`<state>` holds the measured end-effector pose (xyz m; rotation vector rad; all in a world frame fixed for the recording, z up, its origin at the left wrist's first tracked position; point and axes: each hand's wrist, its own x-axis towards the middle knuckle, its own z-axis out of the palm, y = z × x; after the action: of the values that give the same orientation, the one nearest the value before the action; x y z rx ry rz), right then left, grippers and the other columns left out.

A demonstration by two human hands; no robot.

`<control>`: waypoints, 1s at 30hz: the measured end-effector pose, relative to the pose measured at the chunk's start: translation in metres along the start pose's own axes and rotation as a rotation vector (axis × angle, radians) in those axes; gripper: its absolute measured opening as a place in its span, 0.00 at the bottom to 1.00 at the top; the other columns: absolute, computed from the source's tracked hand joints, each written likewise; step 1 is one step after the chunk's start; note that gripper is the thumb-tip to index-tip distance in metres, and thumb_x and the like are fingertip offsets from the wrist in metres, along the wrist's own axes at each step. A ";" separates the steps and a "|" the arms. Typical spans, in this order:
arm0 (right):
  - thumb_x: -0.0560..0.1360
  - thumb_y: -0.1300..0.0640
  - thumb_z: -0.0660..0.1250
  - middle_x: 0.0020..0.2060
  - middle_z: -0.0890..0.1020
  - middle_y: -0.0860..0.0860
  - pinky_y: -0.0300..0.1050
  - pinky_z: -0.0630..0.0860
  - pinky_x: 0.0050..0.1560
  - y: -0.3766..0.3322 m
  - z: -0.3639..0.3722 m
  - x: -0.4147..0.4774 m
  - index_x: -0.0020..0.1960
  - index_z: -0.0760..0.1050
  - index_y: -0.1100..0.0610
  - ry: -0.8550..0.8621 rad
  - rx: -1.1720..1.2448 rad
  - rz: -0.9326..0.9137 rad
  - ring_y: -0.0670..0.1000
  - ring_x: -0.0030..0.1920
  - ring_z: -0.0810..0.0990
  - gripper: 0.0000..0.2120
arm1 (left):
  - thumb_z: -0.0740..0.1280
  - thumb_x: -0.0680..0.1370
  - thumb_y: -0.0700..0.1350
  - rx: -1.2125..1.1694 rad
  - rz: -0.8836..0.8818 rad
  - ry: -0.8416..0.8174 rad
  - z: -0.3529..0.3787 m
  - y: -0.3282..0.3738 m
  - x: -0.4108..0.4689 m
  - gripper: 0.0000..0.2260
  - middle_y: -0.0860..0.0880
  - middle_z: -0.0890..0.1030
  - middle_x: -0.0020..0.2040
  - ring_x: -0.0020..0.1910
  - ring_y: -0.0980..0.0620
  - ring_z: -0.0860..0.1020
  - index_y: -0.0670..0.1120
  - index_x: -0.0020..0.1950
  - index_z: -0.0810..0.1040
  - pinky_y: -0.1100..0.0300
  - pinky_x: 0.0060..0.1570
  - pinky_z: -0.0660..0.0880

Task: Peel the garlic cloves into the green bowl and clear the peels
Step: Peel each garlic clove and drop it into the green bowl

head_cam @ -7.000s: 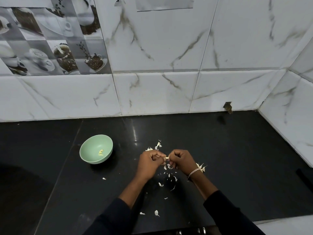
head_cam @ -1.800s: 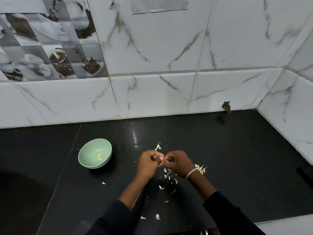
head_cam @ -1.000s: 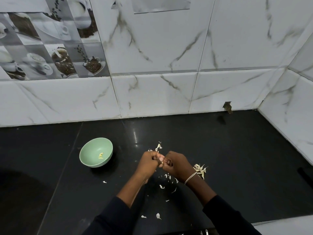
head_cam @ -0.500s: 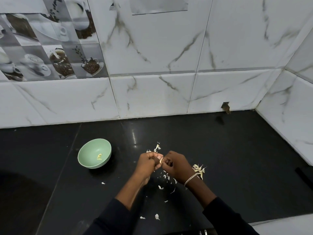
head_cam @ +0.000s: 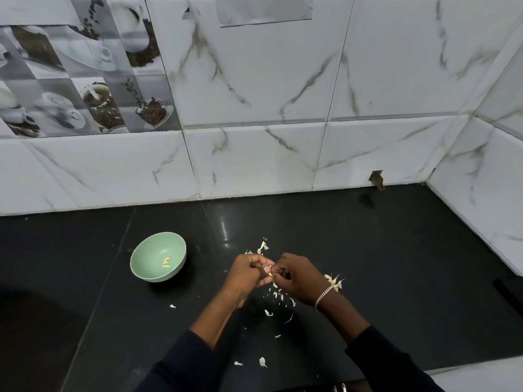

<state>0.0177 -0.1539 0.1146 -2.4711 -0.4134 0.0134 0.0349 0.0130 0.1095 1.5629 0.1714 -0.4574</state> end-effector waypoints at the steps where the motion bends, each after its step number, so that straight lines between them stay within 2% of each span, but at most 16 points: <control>1: 0.75 0.57 0.70 0.43 0.80 0.51 0.45 0.77 0.45 0.000 0.000 0.000 0.47 0.82 0.57 -0.003 -0.007 -0.003 0.50 0.41 0.80 0.05 | 0.67 0.79 0.30 0.003 -0.011 0.003 0.000 0.000 0.000 0.05 0.45 0.83 0.37 0.36 0.55 0.83 0.35 0.49 0.82 0.63 0.38 0.81; 5: 0.74 0.54 0.71 0.41 0.79 0.48 0.44 0.75 0.43 0.000 0.001 0.001 0.45 0.82 0.56 -0.016 -0.043 -0.009 0.49 0.39 0.78 0.06 | 0.67 0.80 0.33 0.066 -0.034 0.035 0.001 0.000 0.001 0.05 0.46 0.83 0.36 0.33 0.55 0.81 0.39 0.48 0.82 0.63 0.35 0.79; 11: 0.75 0.53 0.70 0.39 0.72 0.44 0.40 0.65 0.40 -0.001 0.003 -0.001 0.42 0.77 0.57 0.001 -0.083 -0.024 0.45 0.37 0.70 0.08 | 0.67 0.78 0.30 0.129 0.030 0.054 0.003 -0.001 0.003 0.05 0.42 0.83 0.37 0.31 0.56 0.81 0.37 0.45 0.82 0.66 0.31 0.75; 14: 0.74 0.55 0.70 0.39 0.72 0.44 0.41 0.64 0.40 -0.001 0.007 -0.003 0.42 0.77 0.58 0.015 -0.062 -0.021 0.45 0.37 0.69 0.07 | 0.65 0.77 0.29 0.137 0.034 0.064 0.004 -0.003 0.003 0.07 0.40 0.83 0.37 0.31 0.56 0.80 0.38 0.44 0.81 0.66 0.31 0.74; 17: 0.73 0.58 0.71 0.38 0.73 0.46 0.41 0.64 0.40 -0.001 0.009 -0.003 0.42 0.77 0.60 0.039 -0.064 -0.025 0.45 0.37 0.69 0.06 | 0.64 0.77 0.28 0.140 0.061 0.060 0.004 -0.005 0.003 0.09 0.32 0.84 0.42 0.32 0.53 0.80 0.37 0.43 0.81 0.65 0.31 0.74; 20: 0.72 0.58 0.70 0.37 0.74 0.46 0.45 0.69 0.39 -0.001 0.009 -0.004 0.42 0.76 0.60 0.054 -0.046 -0.009 0.46 0.36 0.70 0.06 | 0.63 0.76 0.27 0.143 0.074 0.063 0.006 -0.004 0.003 0.09 0.29 0.83 0.44 0.31 0.53 0.78 0.36 0.44 0.81 0.65 0.30 0.73; 23: 0.70 0.57 0.70 0.36 0.73 0.44 0.47 0.72 0.39 0.000 0.008 -0.005 0.39 0.76 0.57 0.073 -0.012 0.009 0.45 0.35 0.70 0.05 | 0.62 0.76 0.26 0.130 0.084 0.047 0.007 -0.005 0.002 0.09 0.32 0.83 0.41 0.32 0.53 0.78 0.34 0.45 0.81 0.65 0.31 0.74; 27: 0.69 0.61 0.73 0.31 0.75 0.43 0.32 0.68 0.35 -0.003 0.006 -0.008 0.37 0.78 0.57 0.119 0.128 0.101 0.42 0.31 0.73 0.05 | 0.65 0.77 0.27 0.064 0.098 0.006 0.006 -0.003 0.000 0.08 0.41 0.83 0.36 0.32 0.55 0.79 0.36 0.45 0.82 0.66 0.32 0.75; 30: 0.69 0.62 0.74 0.26 0.76 0.43 0.30 0.67 0.32 -0.005 0.005 -0.007 0.36 0.79 0.55 0.171 0.271 0.199 0.41 0.28 0.73 0.06 | 0.66 0.78 0.29 0.012 0.116 -0.017 0.005 -0.002 -0.001 0.07 0.44 0.83 0.37 0.34 0.57 0.80 0.37 0.48 0.83 0.67 0.34 0.76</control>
<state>0.0089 -0.1494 0.1130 -2.2140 -0.0845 -0.0557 0.0327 0.0081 0.1081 1.5713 0.0647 -0.3814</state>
